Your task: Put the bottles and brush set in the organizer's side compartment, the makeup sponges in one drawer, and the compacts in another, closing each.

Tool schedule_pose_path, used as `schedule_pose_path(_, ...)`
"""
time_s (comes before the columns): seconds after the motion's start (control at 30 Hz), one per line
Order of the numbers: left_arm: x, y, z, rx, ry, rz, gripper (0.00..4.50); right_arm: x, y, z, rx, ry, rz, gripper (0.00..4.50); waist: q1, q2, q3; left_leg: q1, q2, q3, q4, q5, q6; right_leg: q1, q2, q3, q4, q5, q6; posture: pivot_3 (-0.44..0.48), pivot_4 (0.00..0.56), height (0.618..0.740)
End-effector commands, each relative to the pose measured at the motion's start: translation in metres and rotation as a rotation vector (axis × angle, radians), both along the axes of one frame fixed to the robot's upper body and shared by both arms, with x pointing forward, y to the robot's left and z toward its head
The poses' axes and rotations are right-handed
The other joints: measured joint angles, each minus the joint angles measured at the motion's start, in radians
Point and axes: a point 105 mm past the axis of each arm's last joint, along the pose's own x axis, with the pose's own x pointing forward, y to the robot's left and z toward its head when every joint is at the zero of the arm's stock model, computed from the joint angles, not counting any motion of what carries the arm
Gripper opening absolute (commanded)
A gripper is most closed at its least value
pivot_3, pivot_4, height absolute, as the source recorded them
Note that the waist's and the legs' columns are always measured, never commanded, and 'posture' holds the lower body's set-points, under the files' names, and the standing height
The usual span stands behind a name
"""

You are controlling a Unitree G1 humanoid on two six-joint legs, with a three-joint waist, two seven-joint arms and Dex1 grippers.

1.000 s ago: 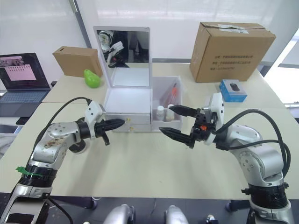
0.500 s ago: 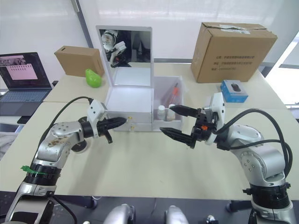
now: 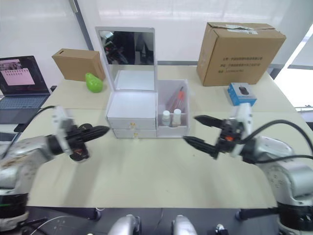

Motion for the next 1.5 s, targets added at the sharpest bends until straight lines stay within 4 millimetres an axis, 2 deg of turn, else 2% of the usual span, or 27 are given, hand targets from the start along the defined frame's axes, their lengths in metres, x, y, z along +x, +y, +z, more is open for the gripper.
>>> schedule_pose_path(0.03,-0.013,0.071,0.010,0.061,-0.026,0.214,0.40,-0.005,-0.044,0.001,-0.043,-0.023,-0.141,4.50,0.001,0.000,0.000,0.002,0.000,0.000,-0.001,0.000,0.000,0.001,0.000,0.000,0.000,0.000,0.000,0.000,0.150,0.740)
schedule_pose_path(0.07,-0.019,0.096,0.006,0.109,-0.007,0.284,0.59,-0.007,-0.059,-0.012,-0.094,0.006,-0.192,4.50,0.002,0.001,0.000,0.002,0.000,0.001,-0.001,0.000,0.000,0.001,-0.001,0.000,0.000,-0.001,0.000,0.000,0.150,0.740)
schedule_pose_path(0.1,-0.024,0.113,0.003,0.146,0.007,0.323,0.95,-0.010,-0.069,-0.021,-0.133,0.027,-0.222,4.50,0.003,0.001,0.000,0.002,0.000,0.002,-0.001,0.000,0.000,0.001,-0.001,0.000,-0.001,-0.003,0.001,0.000,0.150,0.740)
schedule_pose_path(0.13,-0.029,0.135,0.001,0.187,0.018,0.384,1.20,-0.010,-0.088,-0.034,-0.179,0.054,-0.291,4.50,0.004,0.000,0.000,0.002,0.000,0.002,-0.001,0.000,0.000,0.001,-0.001,0.000,-0.001,-0.005,-0.001,0.000,0.150,0.740)
schedule_pose_path(0.2,-0.036,0.165,0.002,0.229,0.017,0.467,1.82,-0.013,-0.117,-0.049,-0.232,0.081,-0.394,4.50,0.006,0.000,0.000,0.002,0.000,0.003,-0.002,0.000,0.000,-0.001,-0.002,-0.001,-0.002,-0.009,-0.007,0.000,0.150,0.740)
schedule_pose_path(0.33,-0.041,0.197,0.002,0.306,0.018,0.536,3.04,-0.022,-0.146,-0.067,-0.291,0.118,-0.478,4.50,0.010,0.000,0.001,0.005,-0.003,0.006,-0.012,0.000,-0.001,-0.004,-0.015,-0.003,-0.002,-0.010,-0.009,0.000,0.150,0.740)
schedule_pose_path(0.4,-0.043,0.206,-0.001,0.354,0.034,0.544,3.61,-0.028,-0.153,-0.076,-0.308,0.147,-0.487,4.50,0.011,0.000,0.001,0.005,-0.002,0.009,-0.012,0.000,-0.001,-0.005,-0.016,-0.004,-0.002,-0.009,-0.010,0.000,0.150,0.740)
schedule_pose_path(0.47,-0.038,0.203,0.002,0.329,0.012,0.526,4.30,-0.028,-0.150,-0.076,-0.278,0.137,-0.483,4.50,0.011,0.000,0.001,0.006,-0.002,0.009,-0.013,0.000,-0.001,-0.001,-0.016,-0.004,-0.002,-0.009,-0.010,0.000,0.150,0.740)
schedule_pose_path(0.5,-0.037,0.202,0.001,0.324,0.005,0.519,4.47,-0.028,-0.147,-0.075,-0.266,0.132,-0.478,4.50,0.010,0.000,0.001,0.006,-0.002,0.009,-0.013,0.000,-0.001,-0.001,-0.016,-0.004,-0.002,-0.009,-0.010,0.000,0.150,0.740)
schedule_pose_path(0.6,-0.035,0.198,-0.005,0.300,0.013,0.498,4.47,-0.025,-0.137,-0.070,-0.232,0.115,-0.461,4.50,0.005,0.000,0.001,0.005,-0.001,0.009,-0.014,0.000,-0.001,-0.001,-0.015,-0.004,-0.001,-0.004,-0.002,0.000,0.150,0.740)
schedule_pose_path(0.63,-0.036,0.194,-0.011,0.284,0.024,0.479,4.47,-0.023,-0.128,-0.066,-0.214,0.104,-0.432,4.50,0.003,0.001,0.000,0.005,-0.001,0.009,-0.014,0.000,-0.001,-0.001,-0.015,-0.004,-0.001,-0.004,-0.002,0.000,0.150,0.740)
schedule_pose_path(0.7,-0.037,0.182,-0.022,0.252,0.042,0.434,4.47,-0.017,-0.102,-0.054,-0.165,0.074,-0.357,4.50,-0.005,0.002,0.000,0.005,-0.001,0.010,-0.014,0.000,-0.001,-0.001,-0.015,-0.003,-0.001,-0.005,-0.001,0.000,0.150,0.740)
schedule_pose_path(0.8,-0.037,0.145,-0.037,0.183,0.053,0.342,4.47,-0.009,-0.059,-0.033,-0.093,0.028,-0.225,4.50,-0.014,0.002,0.000,0.008,0.000,0.009,-0.016,0.000,-0.001,0.000,-0.014,0.000,0.000,-0.004,-0.001,0.000,0.150,0.740)
schedule_pose_path(0.83,-0.037,0.135,-0.039,0.168,0.053,0.326,4.47,-0.008,-0.052,-0.029,-0.083,0.022,-0.200,4.50,-0.014,0.002,0.000,0.008,0.000,0.009,-0.016,0.000,-0.001,0.000,-0.014,0.000,0.000,-0.004,-0.001,0.000,0.150,0.740)
schedule_pose_path(0.93,-0.040,0.052,-0.058,-0.002,0.057,0.203,4.47,0.001,0.003,0.009,0.042,-0.069,-0.007,4.50,-0.013,0.001,0.001,0.007,0.001,0.009,-0.014,0.000,-0.001,0.000,-0.014,0.000,0.000,-0.004,-0.001,0.000,0.150,0.740)
schedule_pose_path(1.0,-0.046,0.013,-0.060,-0.128,0.067,0.163,4.47,0.005,0.027,0.025,0.087,-0.108,0.079,4.50,-0.008,0.001,0.001,0.006,-0.001,0.009,-0.013,0.000,-0.001,0.001,-0.016,0.002,-0.001,-0.002,0.003,0.000,0.150,0.740)
schedule_pose_path(1.07,-0.048,-0.024,-0.067,-0.199,0.064,0.145,4.47,0.008,0.047,0.032,0.094,-0.132,0.156,4.50,0.000,-0.002,0.000,0.004,-0.001,0.007,-0.012,0.000,0.000,0.001,-0.014,0.002,-0.001,-0.002,0.004,0.000,0.150,0.740)
schedule_pose_path(1.17,-0.030,-0.067,-0.067,-0.237,-0.067,0.256,4.47,0.011,0.062,0.036,0.093,-0.149,0.229,4.50,0.020,-0.001,0.000,0.003,-0.003,0.007,-0.009,0.000,0.000,0.001,-0.015,0.000,-0.002,-0.001,0.005,0.000,0.150,0.740)
schedule_pose_path(1.23,-0.016,-0.083,-0.068,-0.173,-0.186,0.357,4.47,0.010,0.066,0.036,0.100,-0.143,0.263,4.50,0.029,-0.001,0.000,0.001,-0.005,0.007,-0.005,0.000,0.000,0.002,-0.015,0.000,-0.002,0.000,0.007,0.000,0.150,0.740)
schedule_pose_path(1.33,-0.006,-0.111,-0.074,-0.128,-0.297,0.424,4.47,0.009,0.068,0.033,0.094,-0.126,0.287,4.50,0.028,-0.001,-0.001,-0.002,-0.006,0.006,0.001,0.000,0.000,0.002,-0.013,0.000,-0.002,0.001,0.007,0.000,0.150,0.740)
schedule_pose_path(1.4,0.004,-0.119,-0.079,-0.138,-0.329,0.509,4.47,0.009,0.067,0.031,0.088,-0.112,0.292,4.50,0.025,0.001,-0.002,-0.003,-0.005,0.004,0.002,0.000,0.000,0.002,-0.012,0.001,-0.003,0.001,0.007,0.000,0.150,0.740)
schedule_pose_path(1.5,0.018,-0.129,-0.085,-0.115,-0.364,0.544,4.47,0.009,0.065,0.029,0.084,-0.093,0.293,4.50,0.025,0.001,-0.002,-0.004,-0.005,0.004,0.003,0.000,0.000,0.001,-0.011,0.001,-0.003,0.001,0.007,0.000,0.150,0.740)
